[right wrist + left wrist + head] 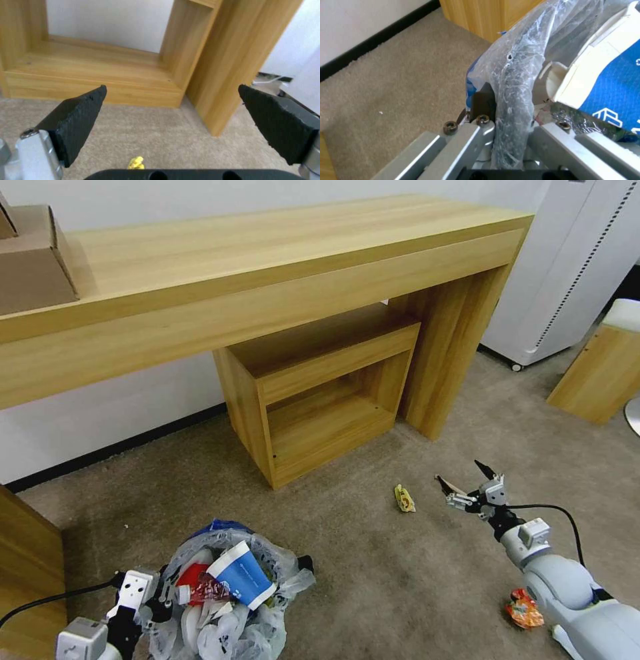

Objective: Pick up the trash bin and place the garbage on the floor into it.

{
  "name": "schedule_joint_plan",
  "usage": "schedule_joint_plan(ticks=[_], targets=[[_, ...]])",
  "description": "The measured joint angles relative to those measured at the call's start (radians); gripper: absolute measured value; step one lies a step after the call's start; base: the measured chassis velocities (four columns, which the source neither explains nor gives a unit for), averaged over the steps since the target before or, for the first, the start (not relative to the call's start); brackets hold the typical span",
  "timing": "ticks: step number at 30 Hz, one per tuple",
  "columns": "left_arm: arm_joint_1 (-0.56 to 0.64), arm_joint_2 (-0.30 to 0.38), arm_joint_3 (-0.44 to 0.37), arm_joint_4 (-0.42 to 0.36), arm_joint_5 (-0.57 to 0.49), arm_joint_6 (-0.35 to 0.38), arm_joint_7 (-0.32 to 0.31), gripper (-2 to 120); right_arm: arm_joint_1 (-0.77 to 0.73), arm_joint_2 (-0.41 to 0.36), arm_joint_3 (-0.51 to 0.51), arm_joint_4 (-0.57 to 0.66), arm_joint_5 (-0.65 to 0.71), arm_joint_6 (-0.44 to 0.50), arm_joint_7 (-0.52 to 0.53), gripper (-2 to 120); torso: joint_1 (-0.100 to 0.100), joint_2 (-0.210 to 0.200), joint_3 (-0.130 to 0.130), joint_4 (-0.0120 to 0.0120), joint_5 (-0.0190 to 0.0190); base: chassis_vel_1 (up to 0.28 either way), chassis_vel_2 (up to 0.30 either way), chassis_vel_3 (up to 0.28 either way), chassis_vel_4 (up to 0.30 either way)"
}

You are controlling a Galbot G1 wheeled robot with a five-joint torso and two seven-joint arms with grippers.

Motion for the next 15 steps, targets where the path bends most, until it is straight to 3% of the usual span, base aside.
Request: schedule_joint_plan(ticks=[15], targets=[[0.014,0.006,-0.019,-0.016,-0.052,0.042,0.040,0,0.078,0.009,-0.075,-0.053,-0.076,0.033,-0.016,100,0.000,0.000,0.000,0.0001,-0.0002,0.000,0.000,0.000,0.000]])
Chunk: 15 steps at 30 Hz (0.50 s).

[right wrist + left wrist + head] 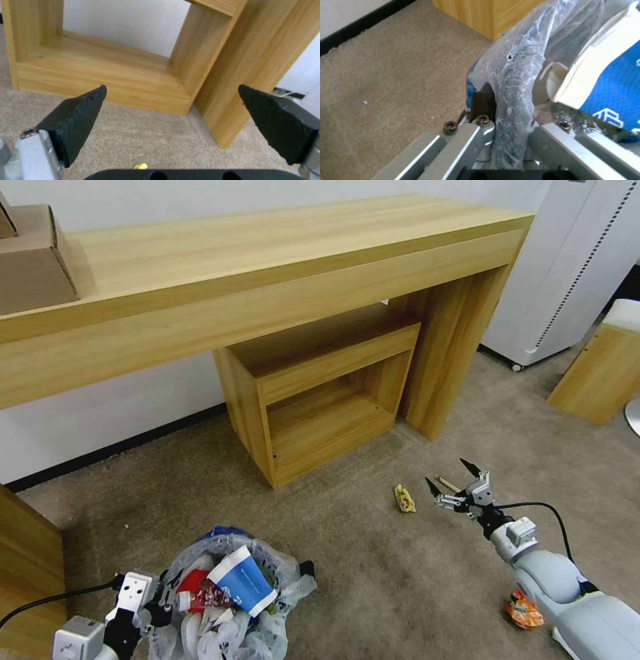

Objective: Pick up the trash bin and place the garbage on the floor into it.

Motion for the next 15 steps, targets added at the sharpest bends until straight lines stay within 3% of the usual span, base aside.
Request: schedule_joint_plan(ticks=[15], targets=[[0.000,0.013,-0.006,0.020,0.039,-0.024,-0.040,0,0.010,0.008,-0.021,-0.008,-0.002,0.009,-0.007,100,0.000,0.000,0.000,-0.0001,0.0000,0.000,0.000,0.000,0.000]])
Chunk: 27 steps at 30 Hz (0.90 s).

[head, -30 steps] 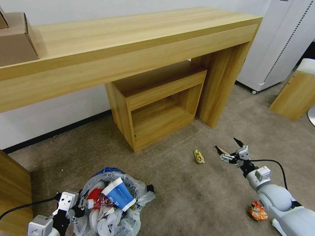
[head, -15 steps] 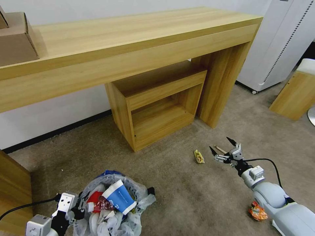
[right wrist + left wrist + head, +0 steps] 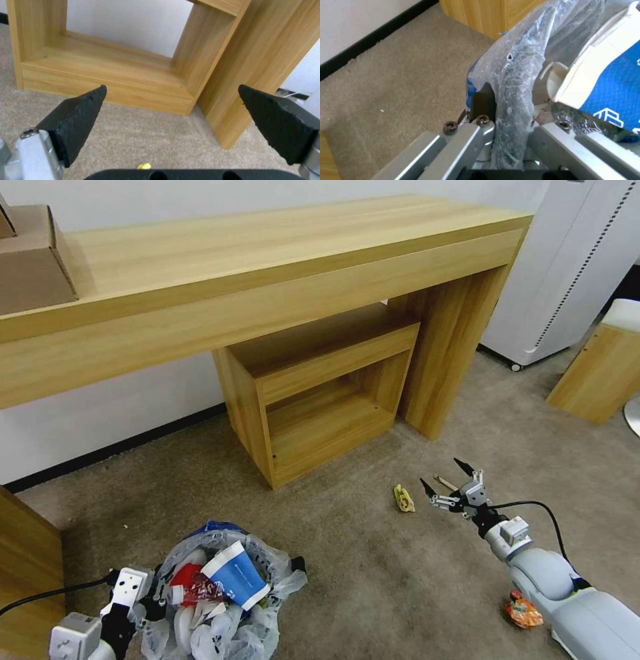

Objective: Pick up the trash bin and place the garbage on the floor into it.

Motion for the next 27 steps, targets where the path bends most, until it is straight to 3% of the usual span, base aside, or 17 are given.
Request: schedule_joint_plan(ticks=[27], targets=[[0.005,-0.006,0.007,0.005,0.007,-0.002,-0.037,0,-0.021,0.004,-0.008,-0.009,-0.022,0.015,-0.011,100,0.000,0.000,0.000,0.0001,0.0000,-0.017,-0.017,-0.015,-0.017]])
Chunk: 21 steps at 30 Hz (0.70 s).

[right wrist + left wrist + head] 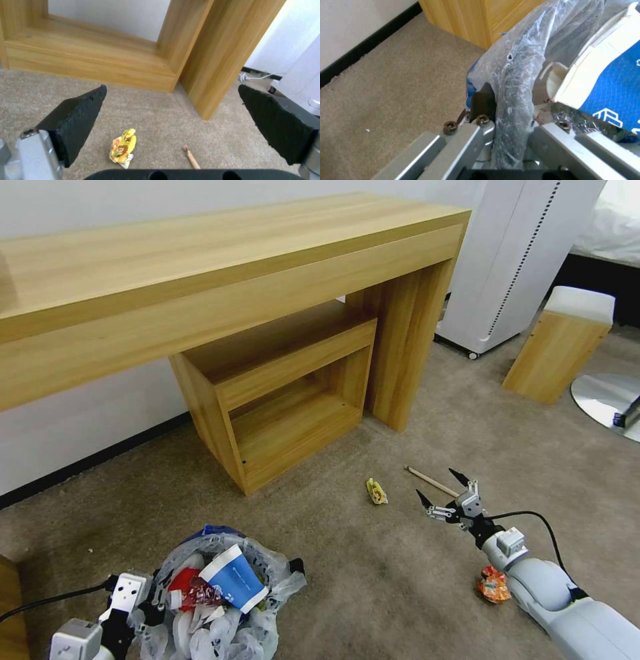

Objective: Pick up the trash bin and place the garbage on the floor into it.

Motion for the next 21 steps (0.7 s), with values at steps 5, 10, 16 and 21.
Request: schedule_joint_plan(ticks=[5,10,16,21], targets=[[0.000,0.010,0.000,0.000,0.005,0.002,-0.014,0,0.002,-0.002,-0.005,-0.001,0.001,0.000,-0.001,100,0.000,0.000,0.000,0.0000,0.0000,0.000,0.000,0.000,0.000],[0.002,0.014,0.001,0.003,0.001,0.002,-0.019,0,0.005,0.000,-0.007,-0.005,0.002,0.001,-0.003,100,0.000,0.000,0.000,0.0000,0.0000,-0.010,-0.009,-0.005,-0.008],[0.000,0.009,0.012,0.006,0.008,0.002,-0.017,0,0.002,0.006,-0.008,-0.008,-0.001,0.002,-0.004,100,0.000,0.000,0.000,-0.0001,-0.0001,-0.058,-0.049,-0.048,-0.063],[-0.001,0.008,0.014,0.009,0.009,0.002,-0.012,0,-0.003,0.008,-0.003,-0.008,-0.002,0.002,-0.003,100,0.000,0.000,0.000,-0.0001,0.0000,-0.073,-0.072,-0.076,-0.077]])
